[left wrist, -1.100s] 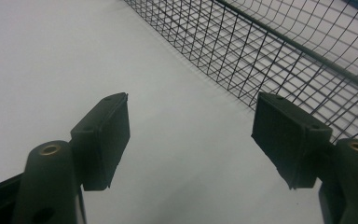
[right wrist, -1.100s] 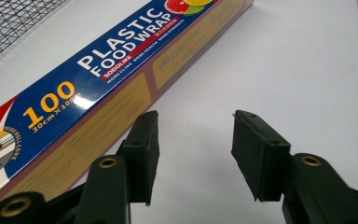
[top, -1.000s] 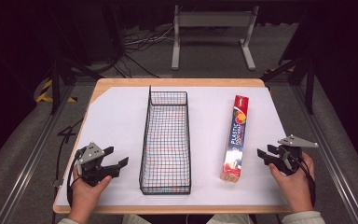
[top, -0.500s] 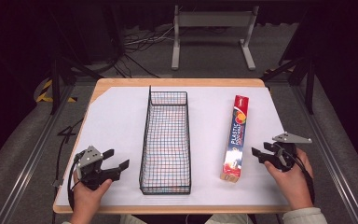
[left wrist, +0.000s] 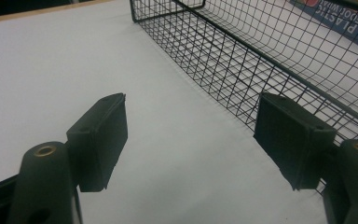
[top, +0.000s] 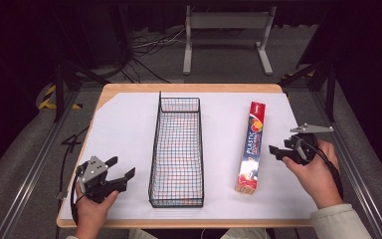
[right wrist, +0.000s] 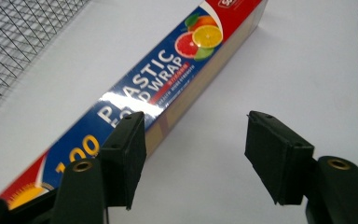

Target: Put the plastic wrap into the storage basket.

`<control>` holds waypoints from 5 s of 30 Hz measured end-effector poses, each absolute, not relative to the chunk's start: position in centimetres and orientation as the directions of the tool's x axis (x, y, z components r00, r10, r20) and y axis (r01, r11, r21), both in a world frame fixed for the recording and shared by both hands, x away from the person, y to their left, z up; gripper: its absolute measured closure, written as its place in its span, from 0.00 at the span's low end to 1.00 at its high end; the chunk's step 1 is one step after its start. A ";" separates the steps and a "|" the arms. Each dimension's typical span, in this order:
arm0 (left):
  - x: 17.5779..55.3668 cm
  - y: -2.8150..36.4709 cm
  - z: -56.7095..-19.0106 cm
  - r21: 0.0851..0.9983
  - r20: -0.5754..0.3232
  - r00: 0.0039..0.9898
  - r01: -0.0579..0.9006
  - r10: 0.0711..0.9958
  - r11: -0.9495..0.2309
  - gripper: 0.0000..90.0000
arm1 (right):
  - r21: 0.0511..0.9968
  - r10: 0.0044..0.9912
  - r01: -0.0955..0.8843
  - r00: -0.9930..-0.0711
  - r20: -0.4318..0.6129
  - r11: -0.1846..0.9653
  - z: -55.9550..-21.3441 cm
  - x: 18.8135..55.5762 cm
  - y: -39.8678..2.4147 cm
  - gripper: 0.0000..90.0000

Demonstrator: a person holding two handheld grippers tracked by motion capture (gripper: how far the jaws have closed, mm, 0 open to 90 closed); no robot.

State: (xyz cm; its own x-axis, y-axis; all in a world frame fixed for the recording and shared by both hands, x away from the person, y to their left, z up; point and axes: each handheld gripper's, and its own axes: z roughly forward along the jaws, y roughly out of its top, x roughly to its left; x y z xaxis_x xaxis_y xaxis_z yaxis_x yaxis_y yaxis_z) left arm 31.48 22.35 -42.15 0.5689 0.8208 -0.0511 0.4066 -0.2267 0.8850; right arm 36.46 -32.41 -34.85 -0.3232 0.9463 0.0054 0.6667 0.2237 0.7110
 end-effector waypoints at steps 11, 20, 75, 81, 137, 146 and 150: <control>31.7 22.8 -42.5 0.879 -0.086 0.563 0.431 0.822 -0.204 0.29 | 0.678 0.957 0.713 -0.288 0.048 0.180 -31.7 40.0 -30.6 0.46; 31.8 23.0 -42.6 0.878 -0.093 0.558 0.437 0.824 -0.197 0.29 | 0.629 0.974 0.771 -0.206 0.094 0.102 -30.7 42.5 -28.8 0.40; 31.9 23.1 -42.8 0.867 -0.085 0.539 0.454 0.838 -0.204 0.29 | 0.278 0.977 0.940 0.212 -0.020 -0.198 -39.9 50.1 -24.2 0.38; 31.1 23.4 -42.9 0.866 -0.076 0.531 0.455 0.844 -0.207 0.29 | 0.265 0.971 0.938 0.237 -0.014 -0.225 -39.7 50.2 -24.3 0.42; 29.1 23.8 -42.6 0.889 -0.094 0.549 0.422 0.831 -0.178 0.31 | 0.276 0.982 0.943 0.169 0.079 -0.184 -28.8 48.3 -18.4 0.44; 29.0 24.2 -42.8 0.884 -0.104 0.542 0.434 0.834 -0.172 0.30 | 0.271 0.989 0.952 0.122 0.083 -0.140 -28.2 48.4 -15.3 0.44; 28.9 24.3 -42.8 0.882 -0.107 0.538 0.439 0.836 -0.170 0.30 | 0.265 0.989 0.955 0.111 0.098 -0.134 -27.8 48.4 -14.2 0.44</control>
State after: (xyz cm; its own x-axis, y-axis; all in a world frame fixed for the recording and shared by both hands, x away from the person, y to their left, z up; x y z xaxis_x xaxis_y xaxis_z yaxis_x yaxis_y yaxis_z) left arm 28.86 24.26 -42.77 0.5382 0.8361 -0.1067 0.4387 -0.1698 0.8825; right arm 48.44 -14.23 -27.79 0.1112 0.9889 0.0981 0.9550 -0.1336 0.2648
